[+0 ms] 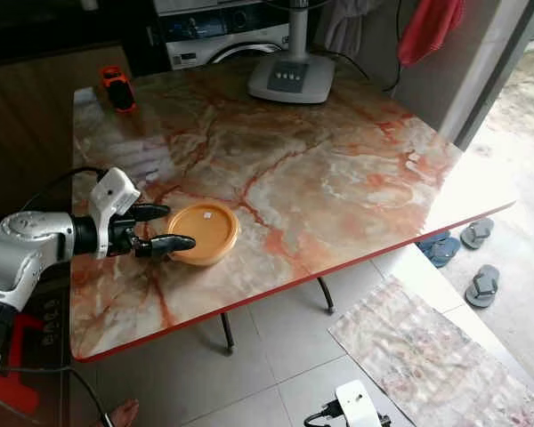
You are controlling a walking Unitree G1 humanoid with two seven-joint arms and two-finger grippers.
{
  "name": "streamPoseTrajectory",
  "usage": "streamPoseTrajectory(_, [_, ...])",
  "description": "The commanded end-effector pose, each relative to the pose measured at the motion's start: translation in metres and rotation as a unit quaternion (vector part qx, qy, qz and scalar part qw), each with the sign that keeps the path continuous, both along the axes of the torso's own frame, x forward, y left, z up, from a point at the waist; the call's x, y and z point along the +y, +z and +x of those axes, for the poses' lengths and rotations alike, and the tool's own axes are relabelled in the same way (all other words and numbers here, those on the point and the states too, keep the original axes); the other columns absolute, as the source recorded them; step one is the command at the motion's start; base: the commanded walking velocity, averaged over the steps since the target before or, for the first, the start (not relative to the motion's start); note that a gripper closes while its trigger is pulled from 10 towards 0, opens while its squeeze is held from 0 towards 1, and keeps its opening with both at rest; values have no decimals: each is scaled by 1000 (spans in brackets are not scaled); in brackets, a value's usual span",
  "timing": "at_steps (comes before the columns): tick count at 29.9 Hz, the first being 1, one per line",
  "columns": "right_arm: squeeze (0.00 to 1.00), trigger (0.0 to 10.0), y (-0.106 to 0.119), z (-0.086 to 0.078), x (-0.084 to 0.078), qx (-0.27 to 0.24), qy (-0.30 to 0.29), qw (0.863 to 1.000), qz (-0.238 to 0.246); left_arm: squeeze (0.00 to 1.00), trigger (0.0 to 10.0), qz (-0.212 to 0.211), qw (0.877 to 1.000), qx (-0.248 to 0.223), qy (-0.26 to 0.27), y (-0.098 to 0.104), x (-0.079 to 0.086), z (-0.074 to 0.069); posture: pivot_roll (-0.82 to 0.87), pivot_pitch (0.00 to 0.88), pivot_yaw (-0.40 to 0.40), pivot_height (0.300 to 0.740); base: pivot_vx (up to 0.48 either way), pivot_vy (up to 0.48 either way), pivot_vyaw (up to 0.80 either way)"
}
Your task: Restocking fridge
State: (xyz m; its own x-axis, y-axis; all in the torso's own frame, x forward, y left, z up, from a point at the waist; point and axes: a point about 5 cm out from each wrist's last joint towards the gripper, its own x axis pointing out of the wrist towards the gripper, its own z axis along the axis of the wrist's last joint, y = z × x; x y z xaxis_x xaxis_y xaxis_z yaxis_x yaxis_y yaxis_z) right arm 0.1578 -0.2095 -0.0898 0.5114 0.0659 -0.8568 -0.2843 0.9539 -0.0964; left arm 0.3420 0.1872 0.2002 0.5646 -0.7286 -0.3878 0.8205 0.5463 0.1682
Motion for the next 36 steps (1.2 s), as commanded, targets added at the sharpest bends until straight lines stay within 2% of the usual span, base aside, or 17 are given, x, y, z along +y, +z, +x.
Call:
streamPoseTrajectory(1, [0,10000,-1,-3,1,4,-7,1000,3,0,10000,18,1000,-7,-4,4,3,2,21,63,16,740,0,0,0])
streamPoseTrajectory(4, [0,10000,-1,-2,1,4,-7,1000,4,0,10000,33,999,-4,-18,5,5,7,21,63,17,740,0,0,0])
streamPoseTrajectory(8, [0,10000,-1,-2,1,4,-7,1000,3,0,10000,24,999,-4,-20,4,6,15,19,66,18,740,0,0,0])
streamPoseTrajectory(13, [0,10000,-1,-2,0,4,-7,1000,2,0,10000,-33,999,-22,17,4,-3,29,19,66,14,740,0,0,0])
streamPoseTrajectory(16, [0,10000,-1,-2,0,4,-5,1000,2,0,10000,-30,999,-22,24,-5,-8,32,16,66,12,740,0,0,0])
streamPoseTrajectory(19, [0,10000,-1,-2,-1,3,-5,1000,2,0,10000,-47,999,-18,11,-8,-17,34,14,66,8,740,0,0,0])
streamPoseTrajectory(23, [0,10000,-1,-2,-1,4,-4,1000,1,0,10000,-34,999,0,-22,-14,-28,36,15,67,8,740,0,0,0])
streamPoseTrajectory(26, [0,10000,-1,-2,-1,3,-4,1000,1,0,10000,-4,999,11,-52,-19,-35,35,11,67,11,740,0,0,0])
streamPoseTrajectory(36, [0,10000,-1,-3,-2,4,-8,1000,0,0,10000,47,998,7,-52,-31,-38,38,-1,65,17,740,0,0,0])
